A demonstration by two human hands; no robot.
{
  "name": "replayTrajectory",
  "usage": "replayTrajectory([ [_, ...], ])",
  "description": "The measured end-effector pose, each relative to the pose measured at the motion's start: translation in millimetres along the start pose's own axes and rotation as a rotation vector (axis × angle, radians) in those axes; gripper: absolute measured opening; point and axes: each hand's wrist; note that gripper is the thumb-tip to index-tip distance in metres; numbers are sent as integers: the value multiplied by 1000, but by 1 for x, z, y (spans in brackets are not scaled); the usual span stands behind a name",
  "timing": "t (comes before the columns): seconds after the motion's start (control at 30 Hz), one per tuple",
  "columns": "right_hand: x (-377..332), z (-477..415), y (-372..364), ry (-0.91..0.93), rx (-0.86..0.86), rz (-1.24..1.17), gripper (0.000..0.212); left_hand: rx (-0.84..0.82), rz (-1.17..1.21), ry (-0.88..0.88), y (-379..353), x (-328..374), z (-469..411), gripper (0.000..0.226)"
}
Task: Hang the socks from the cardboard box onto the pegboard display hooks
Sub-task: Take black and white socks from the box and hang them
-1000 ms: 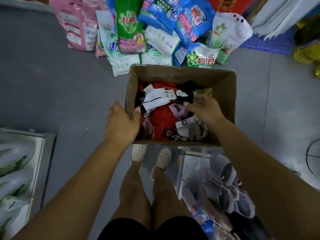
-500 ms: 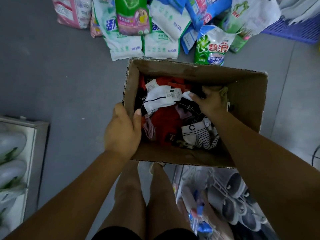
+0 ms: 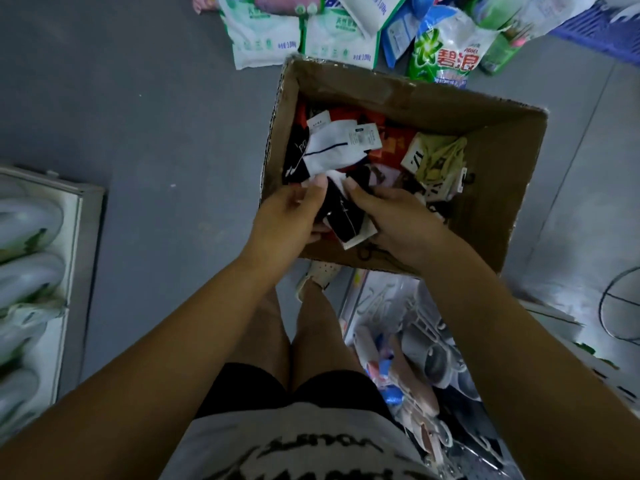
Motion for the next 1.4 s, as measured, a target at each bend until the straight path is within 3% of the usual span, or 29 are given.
replayTrajectory([
  [0.07, 0, -4, -7, -95, -59, -37, 39, 14, 156, 89, 6, 3, 0, 32],
  [0.17, -6, -17, -8, -174, -116, 25, 32, 66, 203, 106, 16, 5, 1, 16],
  [0.27, -17, -35, -3, -181, 54, 93, 41, 121, 213, 84, 25, 6, 2, 14],
  [0.43, -22, -92, -3, -218, 327, -113, 60, 183, 169, 13, 43, -2, 5, 14],
  [0.6, -22, -134, -16, -216, 347, -421, 40, 180, 163, -16, 55, -8, 13, 10],
  [0.73, -24, -130, -14, -182, 421, -403, 32, 182, 161, -31, 63, -7, 18, 4],
  [1.13, -22, 30, -5, 137, 399, -336, 8, 156, 195, -156, 71, 34, 63, 15],
  [1.3, -24, 118, -3, 303, 384, -327, 15, 7, 207, -254, 60, 64, 84, 14],
  [1.4, -23, 163, -9, 374, 478, -407, 20, -145, 217, -295, 50, 84, 96, 8],
])
Point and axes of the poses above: each hand's wrist, its own z-axis away from the middle knuckle, its own y-axis out of the back of the hand, x = y × z, and after that the axes turned 4 degrees about z, right-handed
